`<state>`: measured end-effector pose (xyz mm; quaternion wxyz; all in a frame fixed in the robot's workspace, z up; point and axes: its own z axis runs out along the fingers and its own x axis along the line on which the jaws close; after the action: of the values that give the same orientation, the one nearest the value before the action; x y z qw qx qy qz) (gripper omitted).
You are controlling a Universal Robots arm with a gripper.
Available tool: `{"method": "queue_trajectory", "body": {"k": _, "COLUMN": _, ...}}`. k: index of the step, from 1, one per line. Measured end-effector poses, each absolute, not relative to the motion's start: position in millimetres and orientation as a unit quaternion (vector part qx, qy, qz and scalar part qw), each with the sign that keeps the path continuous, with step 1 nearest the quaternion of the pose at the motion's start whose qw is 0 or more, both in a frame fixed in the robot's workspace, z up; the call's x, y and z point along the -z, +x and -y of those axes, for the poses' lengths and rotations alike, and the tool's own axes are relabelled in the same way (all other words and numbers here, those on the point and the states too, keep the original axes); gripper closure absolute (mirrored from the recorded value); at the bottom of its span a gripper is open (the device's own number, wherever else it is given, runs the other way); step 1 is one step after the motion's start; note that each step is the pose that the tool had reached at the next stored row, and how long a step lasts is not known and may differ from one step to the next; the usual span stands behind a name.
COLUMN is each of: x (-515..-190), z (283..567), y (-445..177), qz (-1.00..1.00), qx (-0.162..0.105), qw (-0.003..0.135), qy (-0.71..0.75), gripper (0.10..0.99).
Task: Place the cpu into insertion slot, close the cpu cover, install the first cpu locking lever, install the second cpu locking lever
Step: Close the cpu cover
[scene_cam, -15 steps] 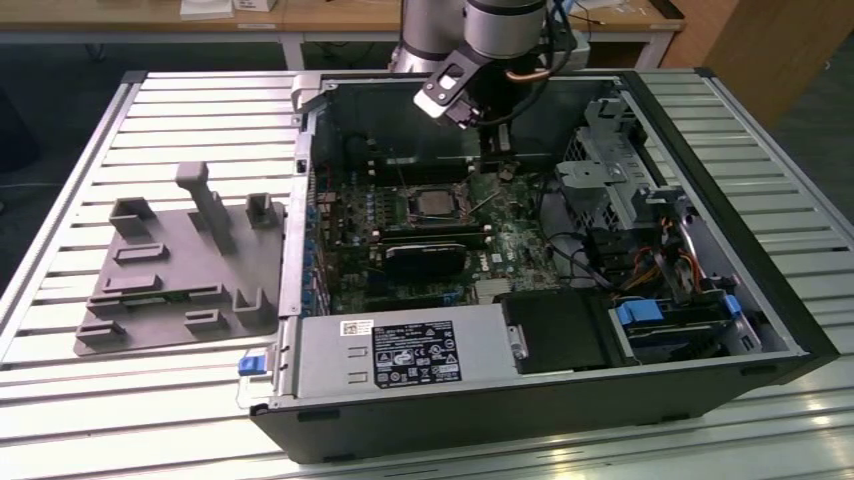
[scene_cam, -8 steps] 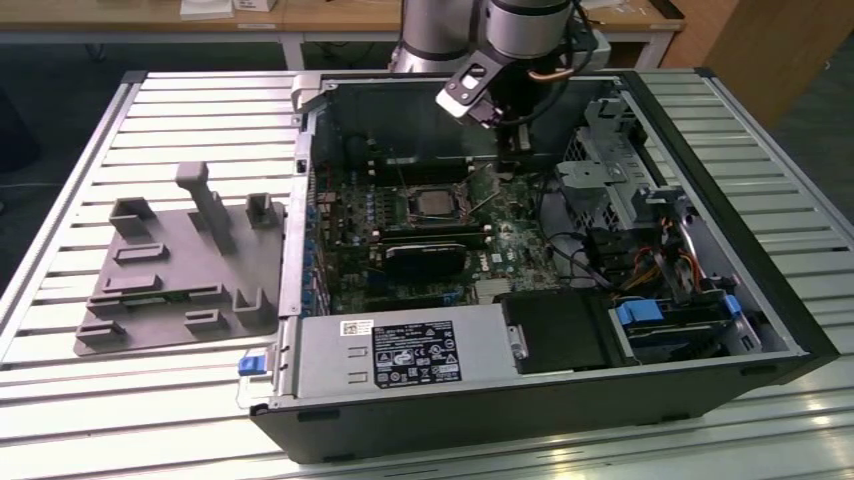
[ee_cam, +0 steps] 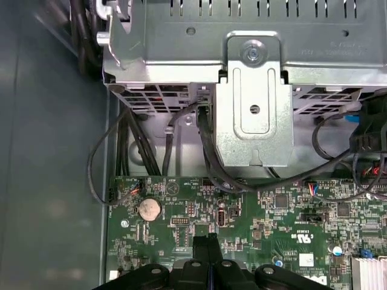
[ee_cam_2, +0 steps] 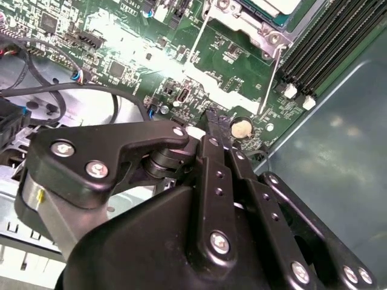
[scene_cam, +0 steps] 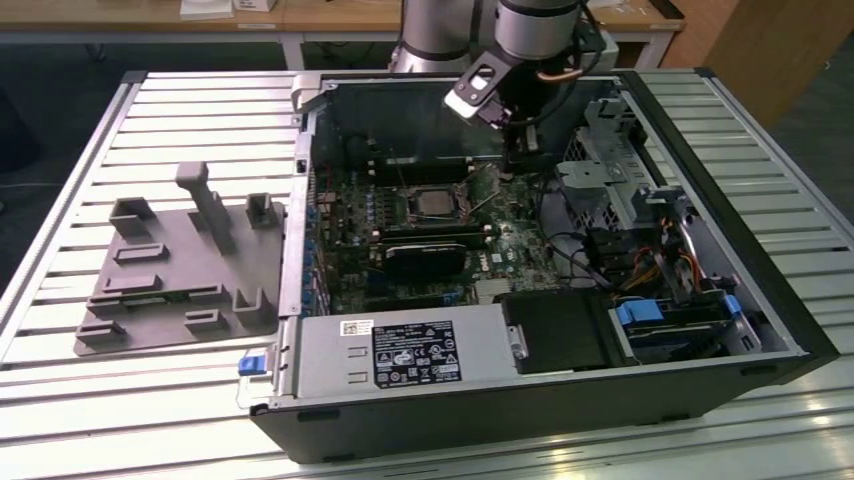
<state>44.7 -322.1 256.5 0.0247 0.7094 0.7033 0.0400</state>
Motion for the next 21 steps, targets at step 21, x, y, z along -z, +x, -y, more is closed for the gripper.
{"method": "queue_trajectory", "body": {"k": 21, "x": -240, "z": 322, "y": 46, "qz": -0.703, "qx": -0.038, "qw": 0.026, "qy": 0.709, "gripper": 0.980}}
